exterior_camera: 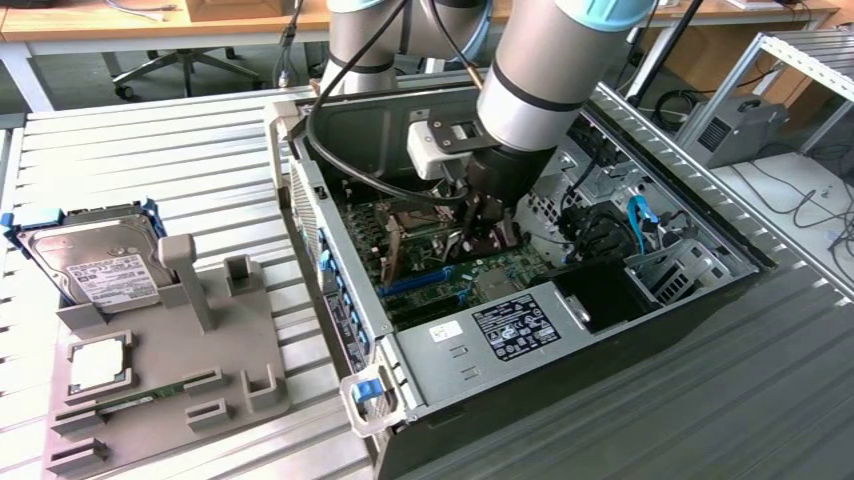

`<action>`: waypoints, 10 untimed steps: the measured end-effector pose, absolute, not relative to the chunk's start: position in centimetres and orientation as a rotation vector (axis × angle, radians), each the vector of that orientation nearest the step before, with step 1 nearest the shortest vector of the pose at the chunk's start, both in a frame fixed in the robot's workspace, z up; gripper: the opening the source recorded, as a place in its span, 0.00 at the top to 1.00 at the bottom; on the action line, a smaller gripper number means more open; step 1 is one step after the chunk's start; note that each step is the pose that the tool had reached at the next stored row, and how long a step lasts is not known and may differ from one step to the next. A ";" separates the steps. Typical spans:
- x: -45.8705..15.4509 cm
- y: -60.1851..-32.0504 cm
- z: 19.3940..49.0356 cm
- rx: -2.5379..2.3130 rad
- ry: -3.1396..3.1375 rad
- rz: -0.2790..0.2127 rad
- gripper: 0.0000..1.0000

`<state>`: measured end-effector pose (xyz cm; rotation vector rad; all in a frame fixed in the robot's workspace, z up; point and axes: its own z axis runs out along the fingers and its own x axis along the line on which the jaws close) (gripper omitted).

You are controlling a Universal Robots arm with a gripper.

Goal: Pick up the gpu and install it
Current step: 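Insert the gpu into the slot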

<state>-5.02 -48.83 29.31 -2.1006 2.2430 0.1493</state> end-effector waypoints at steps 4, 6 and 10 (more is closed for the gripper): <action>-5.1 -48.8 29.3 -2.101 2.243 0.149 0.71; -5.1 -48.8 29.2 -2.101 2.243 0.149 0.71; -5.2 -48.8 29.2 -2.101 2.243 0.149 0.71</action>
